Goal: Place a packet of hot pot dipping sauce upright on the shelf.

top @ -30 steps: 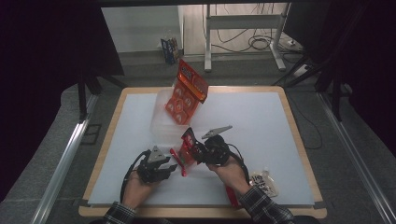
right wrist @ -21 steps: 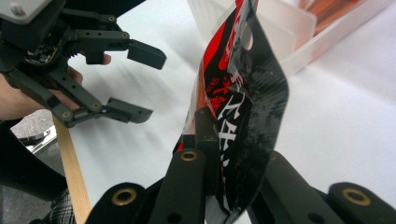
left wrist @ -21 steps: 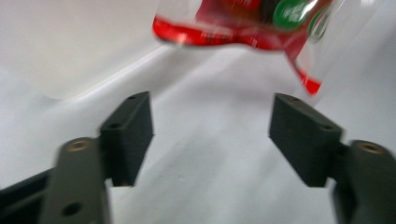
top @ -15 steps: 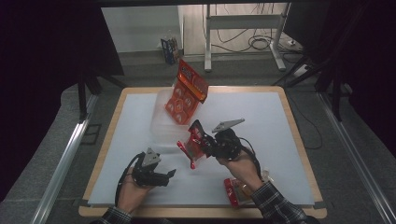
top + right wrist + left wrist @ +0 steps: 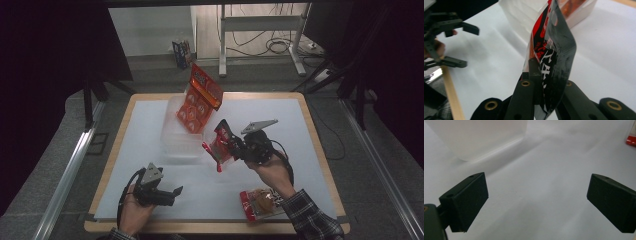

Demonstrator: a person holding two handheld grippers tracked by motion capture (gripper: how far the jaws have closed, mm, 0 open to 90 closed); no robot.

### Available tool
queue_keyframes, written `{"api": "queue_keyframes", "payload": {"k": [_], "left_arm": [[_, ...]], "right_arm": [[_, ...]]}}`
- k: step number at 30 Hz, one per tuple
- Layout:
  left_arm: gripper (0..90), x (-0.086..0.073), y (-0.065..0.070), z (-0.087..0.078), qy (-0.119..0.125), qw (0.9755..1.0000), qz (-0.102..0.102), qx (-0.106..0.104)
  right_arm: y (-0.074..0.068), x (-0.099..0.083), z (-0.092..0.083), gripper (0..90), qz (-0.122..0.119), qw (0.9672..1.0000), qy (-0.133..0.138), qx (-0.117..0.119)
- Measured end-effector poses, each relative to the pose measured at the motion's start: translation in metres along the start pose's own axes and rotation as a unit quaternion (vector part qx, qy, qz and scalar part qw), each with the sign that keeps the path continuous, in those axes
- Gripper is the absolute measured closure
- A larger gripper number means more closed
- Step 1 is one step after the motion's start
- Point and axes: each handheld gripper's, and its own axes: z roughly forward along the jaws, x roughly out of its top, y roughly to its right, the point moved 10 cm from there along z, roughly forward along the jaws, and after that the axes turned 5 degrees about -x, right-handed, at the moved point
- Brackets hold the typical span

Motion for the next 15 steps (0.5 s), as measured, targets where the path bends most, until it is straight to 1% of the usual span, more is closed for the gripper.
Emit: {"api": "queue_keyframes", "payload": {"k": [6, 8, 12, 15], "left_arm": [[1.2, -0.004, 0.001, 0.0, -0.005, 1.0, 0.004, 0.003], [0.7, -0.006, 0.001, 0.001, -0.008, 0.9999, 0.01, 0.007], [0.3, -0.008, 0.001, 0.0, -0.012, 0.9997, 0.019, 0.011], [0.2, -0.008, 0.002, 0.0, -0.012, 0.9997, 0.02, 0.011]], "right_arm": [[0.014, 0.011, 0.004, 86.3, -0.015, 0.9998, -0.008, -0.013], [0.017, 0.015, 0.008, 86.3, -0.022, 0.9996, -0.012, -0.015], [0.02, 0.021, 0.016, 86.3, -0.038, 0.9989, -0.021, -0.018], [0.022, 0.026, 0.024, 86.3, -0.049, 0.9981, -0.033, -0.019]]}}
